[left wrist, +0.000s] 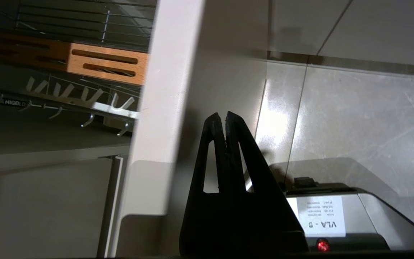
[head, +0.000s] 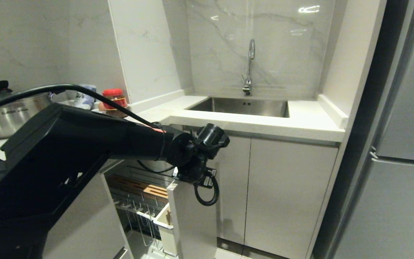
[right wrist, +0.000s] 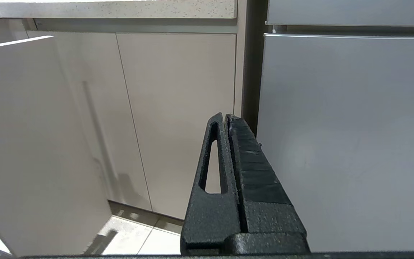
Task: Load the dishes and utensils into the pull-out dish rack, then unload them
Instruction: Close the cupboard
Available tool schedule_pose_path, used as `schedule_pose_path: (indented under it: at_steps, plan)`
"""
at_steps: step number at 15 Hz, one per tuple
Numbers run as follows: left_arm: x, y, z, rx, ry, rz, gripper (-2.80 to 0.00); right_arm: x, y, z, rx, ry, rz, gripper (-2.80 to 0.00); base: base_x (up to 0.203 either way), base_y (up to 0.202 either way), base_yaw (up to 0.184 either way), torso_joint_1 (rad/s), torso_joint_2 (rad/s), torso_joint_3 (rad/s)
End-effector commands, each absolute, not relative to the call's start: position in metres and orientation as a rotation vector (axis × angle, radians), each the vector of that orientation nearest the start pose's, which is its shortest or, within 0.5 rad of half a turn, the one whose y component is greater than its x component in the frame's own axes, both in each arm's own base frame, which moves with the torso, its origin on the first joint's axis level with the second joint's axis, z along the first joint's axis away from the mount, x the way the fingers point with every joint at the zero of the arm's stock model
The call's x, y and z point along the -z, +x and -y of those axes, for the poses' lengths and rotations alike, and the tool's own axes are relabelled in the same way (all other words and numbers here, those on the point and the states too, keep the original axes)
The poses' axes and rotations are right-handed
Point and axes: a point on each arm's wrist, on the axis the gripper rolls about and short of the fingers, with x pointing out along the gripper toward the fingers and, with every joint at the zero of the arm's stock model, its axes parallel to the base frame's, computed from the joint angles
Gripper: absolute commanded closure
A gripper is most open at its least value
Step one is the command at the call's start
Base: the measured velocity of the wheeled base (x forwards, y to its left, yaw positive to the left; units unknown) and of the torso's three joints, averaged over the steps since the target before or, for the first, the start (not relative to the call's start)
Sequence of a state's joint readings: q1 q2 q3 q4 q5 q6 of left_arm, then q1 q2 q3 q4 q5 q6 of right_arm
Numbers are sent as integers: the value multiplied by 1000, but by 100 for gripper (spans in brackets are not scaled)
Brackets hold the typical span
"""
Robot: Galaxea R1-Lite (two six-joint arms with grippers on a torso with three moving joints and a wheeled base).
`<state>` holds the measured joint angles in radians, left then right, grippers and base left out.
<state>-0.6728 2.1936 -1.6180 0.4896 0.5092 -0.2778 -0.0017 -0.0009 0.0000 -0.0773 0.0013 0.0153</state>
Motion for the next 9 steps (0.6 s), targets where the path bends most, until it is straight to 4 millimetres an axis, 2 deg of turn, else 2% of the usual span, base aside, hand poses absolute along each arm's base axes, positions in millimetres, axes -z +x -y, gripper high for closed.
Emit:
schedule_pose_path:
  at_steps: [1,9]
  plan:
    - [-127,334,240,-13,337,-879,0,-76,-21,0,0,15,54,0,0,0,0,0,0,0]
    - [-126,365,198,-230,422,-838,0,-76,-21,0,0,15,54,0,0,0,0,0,0,0]
